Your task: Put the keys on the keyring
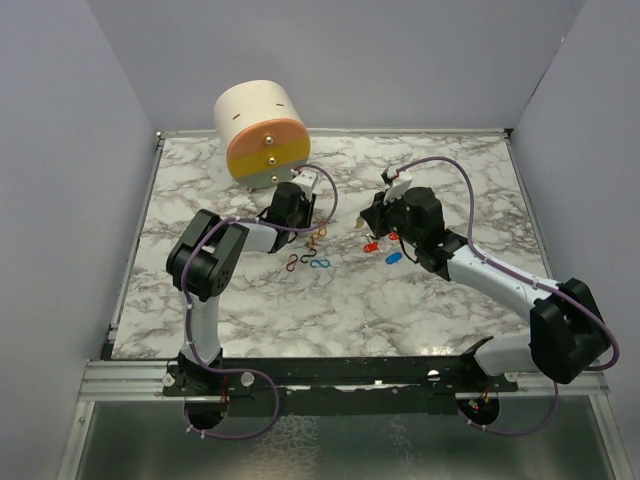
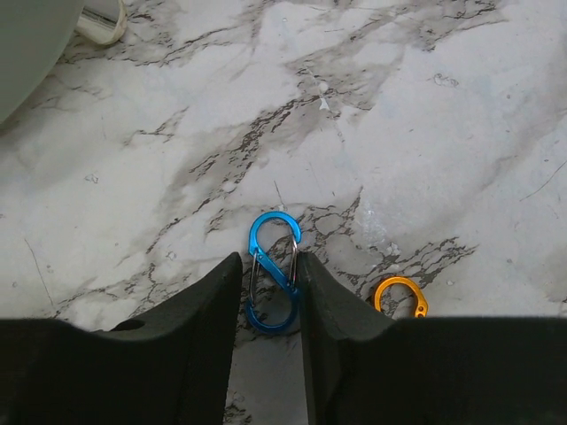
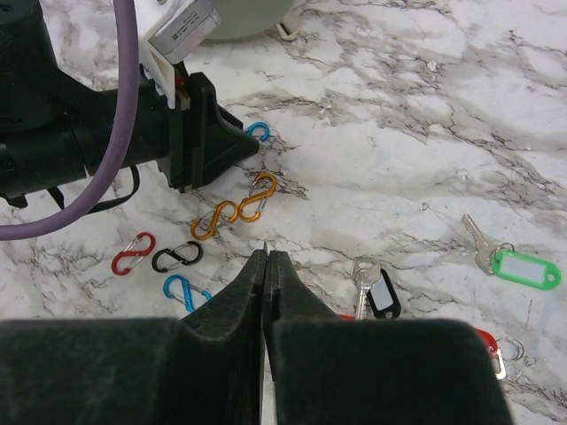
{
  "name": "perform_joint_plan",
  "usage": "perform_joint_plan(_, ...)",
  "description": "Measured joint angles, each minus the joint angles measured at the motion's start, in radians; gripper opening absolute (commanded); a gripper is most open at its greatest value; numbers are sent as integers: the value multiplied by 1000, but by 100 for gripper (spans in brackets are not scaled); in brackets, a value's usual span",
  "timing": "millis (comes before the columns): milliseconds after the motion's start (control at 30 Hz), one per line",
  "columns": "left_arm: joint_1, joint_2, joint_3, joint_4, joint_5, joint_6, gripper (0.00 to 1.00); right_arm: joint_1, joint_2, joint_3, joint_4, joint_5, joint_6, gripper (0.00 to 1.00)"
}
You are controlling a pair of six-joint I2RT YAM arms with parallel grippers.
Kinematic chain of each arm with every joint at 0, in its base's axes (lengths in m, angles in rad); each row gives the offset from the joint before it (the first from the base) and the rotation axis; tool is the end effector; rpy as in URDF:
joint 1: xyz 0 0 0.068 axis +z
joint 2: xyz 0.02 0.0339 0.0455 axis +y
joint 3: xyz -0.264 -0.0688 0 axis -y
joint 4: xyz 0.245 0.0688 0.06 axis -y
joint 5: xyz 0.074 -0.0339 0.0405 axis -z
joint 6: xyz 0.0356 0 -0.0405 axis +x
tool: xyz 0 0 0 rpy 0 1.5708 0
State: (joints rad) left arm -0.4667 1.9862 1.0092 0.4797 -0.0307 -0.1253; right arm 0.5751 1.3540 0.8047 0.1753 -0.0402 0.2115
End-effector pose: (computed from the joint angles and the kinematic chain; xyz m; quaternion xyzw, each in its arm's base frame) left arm 0.3663 -0.1833 0.1333 0.1382 0.8481 -0.1365 0.4929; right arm 0.2556 0.1674 0.2546 -0.1605 0.8104 0.2312 0.5138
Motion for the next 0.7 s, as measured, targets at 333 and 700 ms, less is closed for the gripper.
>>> perform_joint_plan(333,4,11,16,-1,23,-9,0,0,0,0,0,2,0,1)
perform_joint_plan(700,4,5,16,-11,39,-24,0,0,39,0,0,2,-8,1)
